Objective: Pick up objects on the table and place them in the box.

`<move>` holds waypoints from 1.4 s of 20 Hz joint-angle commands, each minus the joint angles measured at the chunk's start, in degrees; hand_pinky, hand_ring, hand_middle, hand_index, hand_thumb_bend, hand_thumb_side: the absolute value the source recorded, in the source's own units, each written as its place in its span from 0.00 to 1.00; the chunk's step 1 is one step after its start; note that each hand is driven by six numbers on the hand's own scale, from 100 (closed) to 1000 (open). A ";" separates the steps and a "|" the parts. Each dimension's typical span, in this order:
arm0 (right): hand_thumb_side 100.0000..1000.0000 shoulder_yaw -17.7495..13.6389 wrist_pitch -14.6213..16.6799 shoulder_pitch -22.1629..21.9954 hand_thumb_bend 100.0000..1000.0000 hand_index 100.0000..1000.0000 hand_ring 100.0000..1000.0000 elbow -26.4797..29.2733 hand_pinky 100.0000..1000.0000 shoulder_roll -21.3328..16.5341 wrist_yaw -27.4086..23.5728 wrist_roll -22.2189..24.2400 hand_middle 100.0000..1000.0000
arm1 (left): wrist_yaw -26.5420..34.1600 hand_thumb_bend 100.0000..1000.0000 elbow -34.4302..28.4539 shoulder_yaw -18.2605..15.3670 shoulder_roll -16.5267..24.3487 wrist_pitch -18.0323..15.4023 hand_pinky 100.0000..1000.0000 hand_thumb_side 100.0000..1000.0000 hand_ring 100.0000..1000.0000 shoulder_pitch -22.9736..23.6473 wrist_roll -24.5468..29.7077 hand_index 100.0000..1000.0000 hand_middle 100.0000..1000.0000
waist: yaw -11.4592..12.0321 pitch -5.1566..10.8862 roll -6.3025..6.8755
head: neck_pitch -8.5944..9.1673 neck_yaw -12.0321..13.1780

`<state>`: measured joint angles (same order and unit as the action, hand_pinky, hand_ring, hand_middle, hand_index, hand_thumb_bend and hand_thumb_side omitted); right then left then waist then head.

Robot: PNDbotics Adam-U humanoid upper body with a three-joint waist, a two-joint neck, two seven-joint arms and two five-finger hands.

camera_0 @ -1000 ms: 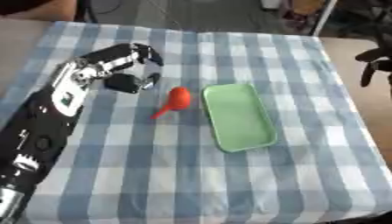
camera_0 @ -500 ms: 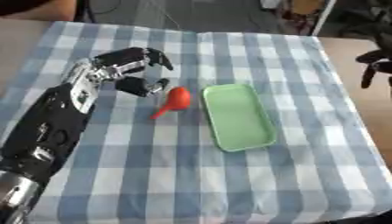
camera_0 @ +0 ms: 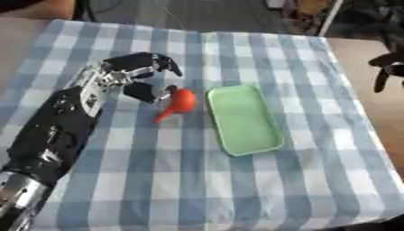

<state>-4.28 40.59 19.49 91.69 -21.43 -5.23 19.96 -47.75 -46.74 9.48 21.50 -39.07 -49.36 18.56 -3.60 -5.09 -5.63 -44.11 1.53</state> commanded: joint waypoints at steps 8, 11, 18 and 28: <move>0.65 -0.15 0.25 1.20 0.00 0.83 0.61 0.48 0.20 -0.58 -0.49 0.46 0.55 | -2.27 0.99 0.37 0.20 0.09 -1.54 0.71 0.63 0.77 -1.97 -0.18 0.85 0.78 | -1.15 -0.01 -0.32 | 0.00 0.48; 0.65 -0.19 0.44 1.31 0.00 0.83 0.61 0.34 0.20 -0.61 -0.56 0.44 0.55 | -2.76 0.99 0.77 0.11 0.09 -1.67 0.70 0.63 0.77 -2.10 -0.25 0.85 0.78 | -1.57 -0.32 -0.64 | 0.00 0.60; 0.65 -0.16 0.68 1.58 0.00 0.83 0.61 0.18 0.19 -0.55 -0.69 0.52 0.55 | -2.92 0.99 1.00 0.30 -0.15 -2.19 0.70 0.63 0.77 -2.24 0.28 0.85 0.78 | -1.87 -0.86 -0.86 | 0.00 0.79; 0.65 -0.12 0.72 1.81 0.00 0.83 0.61 0.17 0.19 -0.42 -0.88 0.76 0.55 | -3.56 0.99 1.18 0.89 -0.97 -3.59 0.70 0.64 0.77 -2.07 0.88 0.85 0.79 | -2.37 -1.21 -0.87 | 0.00 0.89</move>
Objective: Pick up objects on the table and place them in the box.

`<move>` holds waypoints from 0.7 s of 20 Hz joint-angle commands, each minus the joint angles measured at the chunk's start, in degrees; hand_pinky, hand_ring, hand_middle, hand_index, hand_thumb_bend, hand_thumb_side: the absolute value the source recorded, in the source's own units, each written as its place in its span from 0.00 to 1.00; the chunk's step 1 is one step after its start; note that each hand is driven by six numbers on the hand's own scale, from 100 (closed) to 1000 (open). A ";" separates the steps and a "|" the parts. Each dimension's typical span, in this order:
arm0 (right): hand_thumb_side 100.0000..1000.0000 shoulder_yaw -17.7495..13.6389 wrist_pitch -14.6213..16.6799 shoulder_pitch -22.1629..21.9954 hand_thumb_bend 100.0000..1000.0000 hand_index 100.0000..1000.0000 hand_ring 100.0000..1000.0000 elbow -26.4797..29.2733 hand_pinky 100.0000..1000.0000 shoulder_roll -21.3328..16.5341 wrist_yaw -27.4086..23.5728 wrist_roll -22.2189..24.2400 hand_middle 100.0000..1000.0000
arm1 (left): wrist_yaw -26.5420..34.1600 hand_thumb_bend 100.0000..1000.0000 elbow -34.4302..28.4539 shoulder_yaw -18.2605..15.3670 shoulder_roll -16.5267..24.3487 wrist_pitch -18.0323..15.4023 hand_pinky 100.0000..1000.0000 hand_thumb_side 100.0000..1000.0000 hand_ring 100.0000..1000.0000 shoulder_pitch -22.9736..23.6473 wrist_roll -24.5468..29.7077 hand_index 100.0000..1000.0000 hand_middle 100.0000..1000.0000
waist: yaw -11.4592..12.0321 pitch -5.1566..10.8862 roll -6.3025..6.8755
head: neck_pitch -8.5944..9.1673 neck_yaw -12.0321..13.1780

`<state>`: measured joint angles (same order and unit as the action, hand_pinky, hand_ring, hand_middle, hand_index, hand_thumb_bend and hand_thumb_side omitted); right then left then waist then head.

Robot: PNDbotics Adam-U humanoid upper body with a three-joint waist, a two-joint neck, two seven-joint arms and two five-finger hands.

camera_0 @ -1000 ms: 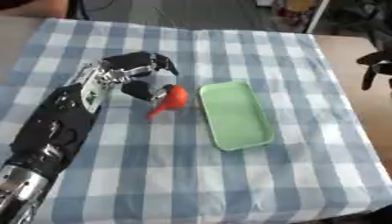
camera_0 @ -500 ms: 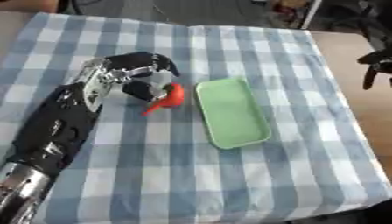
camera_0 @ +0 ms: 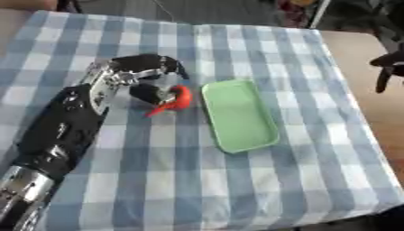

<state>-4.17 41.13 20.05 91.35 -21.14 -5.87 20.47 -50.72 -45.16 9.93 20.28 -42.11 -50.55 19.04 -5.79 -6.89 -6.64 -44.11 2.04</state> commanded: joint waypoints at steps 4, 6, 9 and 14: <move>0.65 -0.30 0.13 1.21 0.00 0.83 0.61 0.55 0.19 -0.69 -0.26 0.28 0.55 | -0.96 0.99 -0.68 1.12 0.00 -1.41 0.70 0.64 0.77 -0.56 0.83 0.86 0.78 | -0.12 0.63 0.26 | 0.00 0.24; 0.65 -0.34 0.10 1.15 0.00 0.83 0.61 0.57 0.19 -0.71 -0.24 0.29 0.55 | -1.22 0.99 -0.98 1.62 -0.04 -1.99 0.68 0.64 0.77 -0.27 1.04 0.86 0.78 | -0.06 0.67 0.32 | 0.00 0.18; 0.65 -0.38 0.07 1.11 0.00 0.83 0.61 0.60 0.19 -0.70 -0.24 0.29 0.55 | -1.47 0.99 -1.31 2.20 -0.05 -2.56 0.66 0.64 0.75 0.04 1.53 0.87 0.77 | 0.04 0.75 0.36 | 0.00 0.10; 0.65 -0.46 0.04 0.94 0.00 0.83 0.61 0.56 0.19 -0.87 -0.14 0.25 0.55 | -2.34 0.99 -3.11 4.26 0.69 -4.09 0.59 0.65 0.68 0.79 4.35 0.90 0.73 | 0.41 0.98 0.56 | 0.00 -0.10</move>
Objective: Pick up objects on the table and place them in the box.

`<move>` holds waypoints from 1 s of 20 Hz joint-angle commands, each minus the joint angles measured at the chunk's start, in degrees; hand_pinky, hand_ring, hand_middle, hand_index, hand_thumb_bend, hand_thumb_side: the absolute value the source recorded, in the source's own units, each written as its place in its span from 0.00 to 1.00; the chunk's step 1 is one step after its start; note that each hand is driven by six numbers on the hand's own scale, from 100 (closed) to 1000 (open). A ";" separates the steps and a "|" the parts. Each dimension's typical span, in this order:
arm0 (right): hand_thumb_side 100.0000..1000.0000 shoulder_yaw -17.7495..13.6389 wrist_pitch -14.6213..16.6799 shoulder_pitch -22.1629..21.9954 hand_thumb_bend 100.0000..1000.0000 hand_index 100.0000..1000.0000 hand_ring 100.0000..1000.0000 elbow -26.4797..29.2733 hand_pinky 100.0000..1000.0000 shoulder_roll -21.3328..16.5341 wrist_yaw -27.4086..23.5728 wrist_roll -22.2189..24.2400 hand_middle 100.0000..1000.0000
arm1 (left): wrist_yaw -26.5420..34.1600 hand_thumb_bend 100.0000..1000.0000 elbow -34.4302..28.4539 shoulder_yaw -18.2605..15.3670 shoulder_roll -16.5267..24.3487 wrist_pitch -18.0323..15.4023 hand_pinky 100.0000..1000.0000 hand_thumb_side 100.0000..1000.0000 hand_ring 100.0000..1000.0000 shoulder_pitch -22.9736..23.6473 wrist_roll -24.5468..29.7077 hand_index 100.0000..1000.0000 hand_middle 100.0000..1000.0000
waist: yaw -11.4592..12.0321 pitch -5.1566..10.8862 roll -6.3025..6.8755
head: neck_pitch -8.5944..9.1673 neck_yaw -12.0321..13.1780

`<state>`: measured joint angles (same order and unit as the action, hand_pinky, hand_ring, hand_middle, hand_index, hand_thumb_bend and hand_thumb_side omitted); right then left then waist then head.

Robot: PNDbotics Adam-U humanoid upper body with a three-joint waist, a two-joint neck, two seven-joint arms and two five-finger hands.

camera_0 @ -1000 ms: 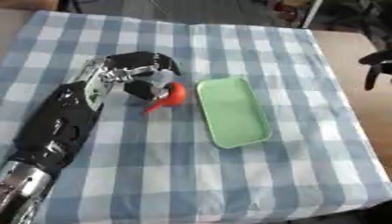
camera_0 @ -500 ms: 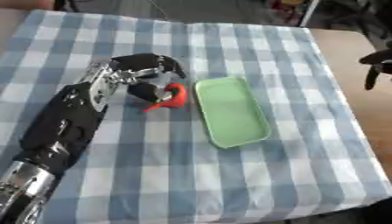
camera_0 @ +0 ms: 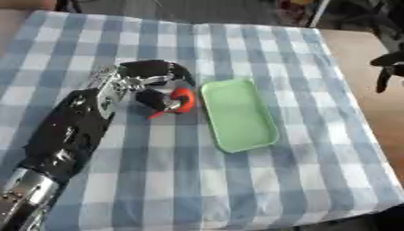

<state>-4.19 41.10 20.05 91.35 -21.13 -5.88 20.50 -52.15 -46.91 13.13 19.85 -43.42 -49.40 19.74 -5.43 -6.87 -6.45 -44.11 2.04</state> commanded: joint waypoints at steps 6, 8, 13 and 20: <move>0.65 -0.45 0.05 0.86 0.00 0.83 0.61 0.59 0.20 -0.91 -0.10 0.21 0.55 | -2.36 0.98 -2.07 2.45 1.46 -3.62 0.51 0.65 0.62 0.83 9.44 0.91 0.69 | 0.40 1.28 0.43 | 0.00 -0.30; 0.65 -0.45 0.07 0.84 0.00 0.83 0.61 0.58 0.20 -0.91 -0.10 0.18 0.55 | -2.35 0.98 -1.82 2.36 1.41 -3.68 0.49 0.65 0.62 1.11 10.80 0.91 0.68 | 0.49 1.33 0.40 | 0.00 -0.35; 0.65 -0.38 0.10 0.90 0.00 0.83 0.61 0.57 0.20 -0.88 -0.10 0.21 0.55 | -2.07 0.98 -1.80 2.41 1.34 -3.97 0.45 0.65 0.60 1.37 12.93 0.89 0.66 | 0.63 1.37 0.36 | 0.00 -0.38; 0.65 -0.42 0.09 0.87 0.00 0.83 0.61 0.57 0.20 -0.87 -0.11 0.19 0.55 | -2.93 0.60 -2.58 2.42 1.52 -3.82 0.14 0.53 0.33 1.64 11.87 0.78 0.52 | 0.69 1.40 0.38 | 0.00 -0.47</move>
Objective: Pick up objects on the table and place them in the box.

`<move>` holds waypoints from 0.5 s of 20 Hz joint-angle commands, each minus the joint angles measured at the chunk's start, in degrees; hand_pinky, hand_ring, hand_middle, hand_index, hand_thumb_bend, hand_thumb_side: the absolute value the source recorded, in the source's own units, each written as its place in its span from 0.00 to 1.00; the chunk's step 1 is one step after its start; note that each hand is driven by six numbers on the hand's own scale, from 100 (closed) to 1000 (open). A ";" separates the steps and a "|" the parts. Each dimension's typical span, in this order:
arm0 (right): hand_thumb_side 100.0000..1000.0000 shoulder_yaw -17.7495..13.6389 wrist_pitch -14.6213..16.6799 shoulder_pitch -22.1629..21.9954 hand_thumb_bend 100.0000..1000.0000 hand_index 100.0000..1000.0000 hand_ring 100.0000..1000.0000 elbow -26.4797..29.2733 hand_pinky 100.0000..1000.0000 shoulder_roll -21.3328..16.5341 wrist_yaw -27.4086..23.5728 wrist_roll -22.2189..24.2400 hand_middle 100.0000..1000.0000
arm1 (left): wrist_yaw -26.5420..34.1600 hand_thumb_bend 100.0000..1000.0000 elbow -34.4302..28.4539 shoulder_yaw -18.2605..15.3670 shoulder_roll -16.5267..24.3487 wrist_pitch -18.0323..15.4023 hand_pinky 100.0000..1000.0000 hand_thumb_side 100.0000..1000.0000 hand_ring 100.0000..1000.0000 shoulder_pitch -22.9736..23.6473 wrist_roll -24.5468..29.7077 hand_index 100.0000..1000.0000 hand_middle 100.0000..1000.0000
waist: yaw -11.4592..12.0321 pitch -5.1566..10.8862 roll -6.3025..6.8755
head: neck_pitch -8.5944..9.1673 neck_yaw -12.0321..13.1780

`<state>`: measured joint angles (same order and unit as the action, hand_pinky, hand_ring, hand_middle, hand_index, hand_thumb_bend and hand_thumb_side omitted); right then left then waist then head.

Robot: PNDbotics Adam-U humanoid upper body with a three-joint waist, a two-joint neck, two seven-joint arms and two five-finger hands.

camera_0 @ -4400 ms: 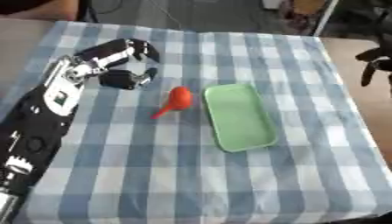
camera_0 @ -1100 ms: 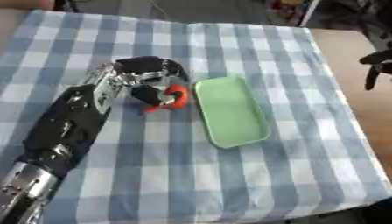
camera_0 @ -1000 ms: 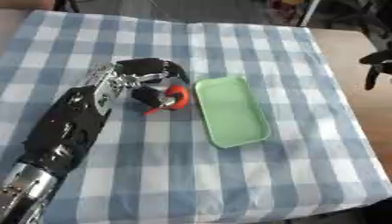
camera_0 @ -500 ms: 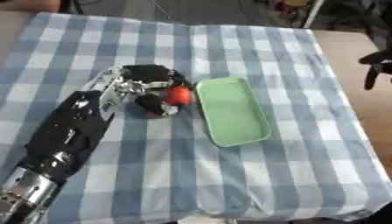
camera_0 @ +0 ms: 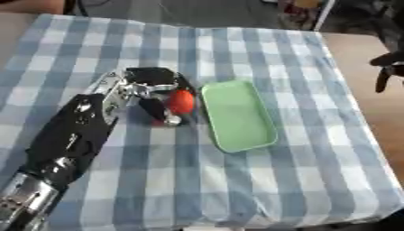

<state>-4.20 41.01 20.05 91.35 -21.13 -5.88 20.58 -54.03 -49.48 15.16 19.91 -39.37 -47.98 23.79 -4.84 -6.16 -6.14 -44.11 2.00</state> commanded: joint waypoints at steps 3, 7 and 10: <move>0.65 -0.45 0.16 0.84 0.00 0.83 0.61 0.58 0.20 -0.88 -0.10 0.08 0.55 | -1.31 0.49 -0.40 0.45 1.65 -7.67 0.07 0.49 0.28 0.35 6.64 0.72 0.48 | 0.11 0.69 0.07 | 0.00 -0.46; 0.66 -0.52 0.15 0.75 0.00 0.83 0.61 0.53 0.20 -0.92 -0.08 0.07 0.55 | 0.10 0.26 -1.97 0.63 2.45 -7.54 0.00 0.41 0.23 0.38 6.59 0.67 0.44 | 0.28 0.71 0.13 | 0.00 -0.50; 0.66 -0.53 0.11 0.71 0.00 0.83 0.61 0.58 0.20 -0.91 -0.09 0.06 0.55 | 1.62 0.23 -2.89 0.77 2.82 -7.07 0.00 0.42 0.20 0.46 7.24 0.66 0.43 | 0.34 0.73 0.16 | 0.00 -0.57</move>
<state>-4.21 41.00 20.03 91.35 -21.13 -5.88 20.57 -52.92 -51.56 15.82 21.33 -39.56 -47.00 23.59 -4.50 -6.16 -6.14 -44.11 1.99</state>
